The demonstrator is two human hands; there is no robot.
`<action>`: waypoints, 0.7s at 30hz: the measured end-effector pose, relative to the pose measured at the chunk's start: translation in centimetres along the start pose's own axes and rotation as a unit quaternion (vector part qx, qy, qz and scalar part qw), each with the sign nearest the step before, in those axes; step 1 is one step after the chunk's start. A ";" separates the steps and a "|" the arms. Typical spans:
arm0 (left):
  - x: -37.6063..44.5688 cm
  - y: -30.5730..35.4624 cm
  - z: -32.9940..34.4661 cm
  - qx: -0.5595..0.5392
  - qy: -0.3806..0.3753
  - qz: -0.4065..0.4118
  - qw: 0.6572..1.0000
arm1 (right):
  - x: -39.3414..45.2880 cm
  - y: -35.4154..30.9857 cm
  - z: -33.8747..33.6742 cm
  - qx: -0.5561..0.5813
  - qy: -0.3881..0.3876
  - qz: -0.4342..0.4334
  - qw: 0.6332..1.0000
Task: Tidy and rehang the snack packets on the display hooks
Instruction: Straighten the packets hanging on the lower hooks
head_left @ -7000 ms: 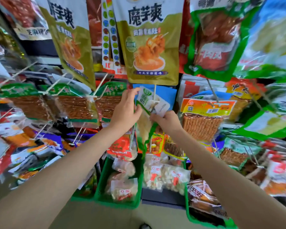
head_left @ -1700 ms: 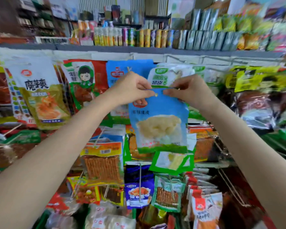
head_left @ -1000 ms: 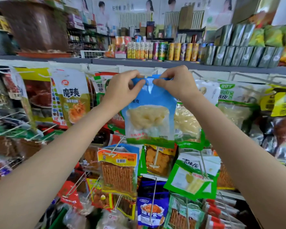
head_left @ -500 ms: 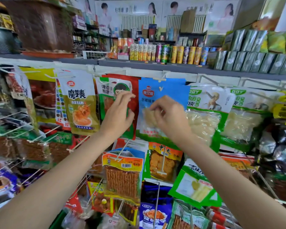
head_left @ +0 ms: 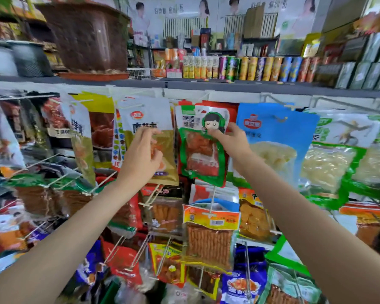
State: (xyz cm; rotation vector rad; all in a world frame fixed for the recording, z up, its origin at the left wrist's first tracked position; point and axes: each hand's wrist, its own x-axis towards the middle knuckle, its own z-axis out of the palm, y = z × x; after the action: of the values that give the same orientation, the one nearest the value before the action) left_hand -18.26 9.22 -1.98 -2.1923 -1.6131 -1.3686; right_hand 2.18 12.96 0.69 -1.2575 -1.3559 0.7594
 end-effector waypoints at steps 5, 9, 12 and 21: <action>0.2 -1.0 -1.1 -0.043 -0.013 0.010 0.999 | -1.3 -2.1 2.5 -0.024 0.092 -0.034 0.995; 1.2 0.6 -1.7 -0.091 0.061 0.046 0.993 | -4.2 -5.3 2.2 0.062 0.131 -0.036 0.989; 1.9 3.1 -2.4 -0.172 0.117 0.080 0.975 | -6.9 -7.2 0.4 0.084 0.121 -0.055 0.988; 1.2 11.6 -0.8 -0.175 0.008 0.226 0.958 | -11.4 -6.4 -8.3 0.098 0.077 -0.109 0.986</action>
State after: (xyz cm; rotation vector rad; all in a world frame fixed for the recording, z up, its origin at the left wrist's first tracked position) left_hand -9.37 4.58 3.99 -2.5138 -0.8221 -1.5990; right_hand 6.76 -1.07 5.26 -0.9748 -1.2370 0.6122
